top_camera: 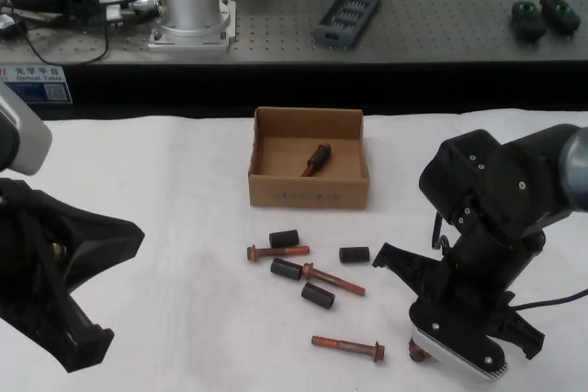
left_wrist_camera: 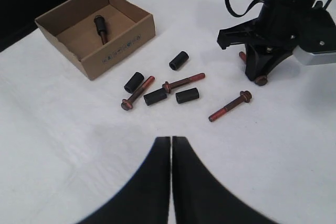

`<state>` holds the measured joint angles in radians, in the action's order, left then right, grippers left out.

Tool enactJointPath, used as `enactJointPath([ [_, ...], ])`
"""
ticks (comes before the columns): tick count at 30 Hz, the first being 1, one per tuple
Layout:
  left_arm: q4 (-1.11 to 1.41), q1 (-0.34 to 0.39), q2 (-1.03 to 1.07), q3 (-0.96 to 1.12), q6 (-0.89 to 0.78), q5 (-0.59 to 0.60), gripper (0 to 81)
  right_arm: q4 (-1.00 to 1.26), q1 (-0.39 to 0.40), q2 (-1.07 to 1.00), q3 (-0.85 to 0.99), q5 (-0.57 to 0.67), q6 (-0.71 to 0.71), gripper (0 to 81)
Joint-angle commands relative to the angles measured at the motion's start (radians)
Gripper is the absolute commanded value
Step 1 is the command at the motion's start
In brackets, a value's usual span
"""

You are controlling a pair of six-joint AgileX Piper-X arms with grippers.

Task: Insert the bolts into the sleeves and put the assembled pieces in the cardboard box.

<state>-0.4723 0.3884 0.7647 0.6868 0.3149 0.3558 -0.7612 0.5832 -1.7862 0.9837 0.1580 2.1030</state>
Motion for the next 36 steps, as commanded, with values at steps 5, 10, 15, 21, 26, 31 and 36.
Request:
enactJointPath([
  [5,0.003,0.0,-0.007,0.001,0.0,-0.008,0.7,0.054,0.001,-0.024,-0.003,-0.13,-0.078,2.7],
  [10,0.003,0.0,-0.007,0.002,-0.016,-0.008,0.7,0.19,0.001,0.022,0.002,-0.158,-0.432,2.7],
  [15,0.003,0.0,-0.007,0.002,-0.089,-0.008,0.7,0.247,0.001,0.095,0.001,-0.116,-0.662,2.7],
  [21,0.003,0.0,-0.007,0.002,-0.121,-0.008,0.7,0.171,0.001,0.244,0.001,-0.051,-1.212,2.7],
  [26,0.001,0.0,-0.007,0.002,-0.091,-0.008,1.2,0.05,0.001,0.402,0.001,0.053,-1.695,2.7],
  [31,0.002,0.0,0.038,0.002,-0.061,-0.008,19.2,-0.027,0.001,0.532,-0.005,0.085,-1.968,2.7],
  [36,0.002,0.0,0.151,0.002,-0.029,-0.013,34.0,-0.107,0.001,0.644,-0.005,0.085,-2.021,2.7],
])
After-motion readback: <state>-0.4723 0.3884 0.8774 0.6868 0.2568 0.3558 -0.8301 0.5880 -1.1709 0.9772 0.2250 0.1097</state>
